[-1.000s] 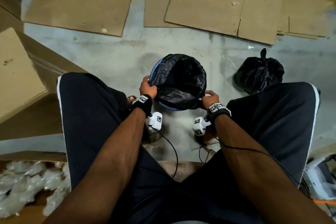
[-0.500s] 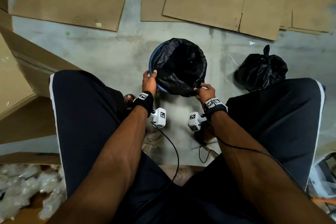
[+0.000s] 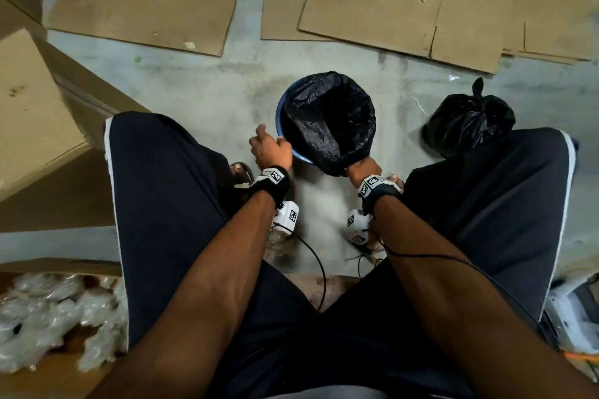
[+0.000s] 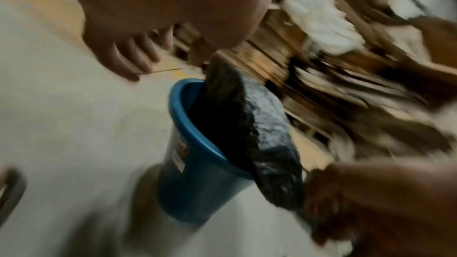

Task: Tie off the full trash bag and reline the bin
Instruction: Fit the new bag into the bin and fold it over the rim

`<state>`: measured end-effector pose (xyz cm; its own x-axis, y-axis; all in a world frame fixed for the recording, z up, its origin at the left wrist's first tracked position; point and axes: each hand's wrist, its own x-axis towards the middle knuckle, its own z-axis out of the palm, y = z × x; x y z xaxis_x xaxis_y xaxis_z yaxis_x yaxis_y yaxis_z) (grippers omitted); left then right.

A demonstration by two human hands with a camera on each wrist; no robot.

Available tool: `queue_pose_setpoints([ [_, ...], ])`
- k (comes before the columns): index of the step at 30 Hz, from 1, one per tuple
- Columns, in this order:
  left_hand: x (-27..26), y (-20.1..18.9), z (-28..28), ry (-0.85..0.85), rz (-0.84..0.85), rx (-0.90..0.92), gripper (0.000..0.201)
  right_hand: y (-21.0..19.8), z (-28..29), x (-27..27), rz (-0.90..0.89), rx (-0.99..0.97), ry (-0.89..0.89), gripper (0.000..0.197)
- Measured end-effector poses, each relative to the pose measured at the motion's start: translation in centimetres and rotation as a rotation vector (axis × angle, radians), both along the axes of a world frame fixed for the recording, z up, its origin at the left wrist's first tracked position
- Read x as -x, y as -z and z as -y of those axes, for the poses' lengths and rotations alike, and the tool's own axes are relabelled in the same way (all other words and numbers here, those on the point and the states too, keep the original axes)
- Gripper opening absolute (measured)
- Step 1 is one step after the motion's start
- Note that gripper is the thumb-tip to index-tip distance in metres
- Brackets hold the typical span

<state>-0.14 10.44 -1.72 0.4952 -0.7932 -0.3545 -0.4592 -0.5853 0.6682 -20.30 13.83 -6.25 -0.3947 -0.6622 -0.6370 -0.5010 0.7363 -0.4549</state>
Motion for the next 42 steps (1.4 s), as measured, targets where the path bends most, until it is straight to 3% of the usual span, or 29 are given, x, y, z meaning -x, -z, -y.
queue_pose_setpoints([
  [2, 0.8, -1.7, -0.4, 0.163, 0.169, 0.2, 0.049, -0.8, -0.2, -0.1, -0.063, 0.082, -0.019, 0.019],
  [5, 2.4, -3.0, -0.4, 0.58, 0.305, 0.38, 0.056, -1.2, -0.3, -0.2, -0.068, 0.185, -0.127, 0.014],
  [8, 4.2, -3.1, -0.9, 1.115, 0.473, 0.365, 0.063, -1.7, -0.4, -0.6, -0.031, 0.191, -0.262, 0.02],
  [10, 4.6, -2.2, -1.8, 1.261, 0.544, 0.273, 0.055, -2.0, -0.6, -0.9, -0.066, 0.19, -0.335, 0.036],
  [13, 3.9, -0.8, -2.5, 1.134, 0.556, 0.128, 0.036, -2.1, -0.8, -1.2, -0.071, 0.228, -0.369, 0.035],
  [22, 2.3, -0.8, -1.9, 0.737, 0.537, -0.106, 0.035, -2.1, -0.4, -3.1, -0.132, 0.225, -0.328, 0.074],
  [28, 1.3, 1.2, -2.1, 0.433, 0.285, -0.227, 0.043, -1.8, -0.1, -3.9, -0.161, 0.231, -0.272, 0.077],
  [37, -0.5, 5.3, -1.0, -0.227, -0.236, -0.041, 0.033, -0.8, -0.3, -4.9, -0.208, 0.248, -0.258, 0.079],
  [42, -0.4, 6.7, -0.7, -0.279, -0.26, -0.118, 0.027, -0.5, 0.0, -5.1, -0.359, 0.22, -0.305, 0.081],
])
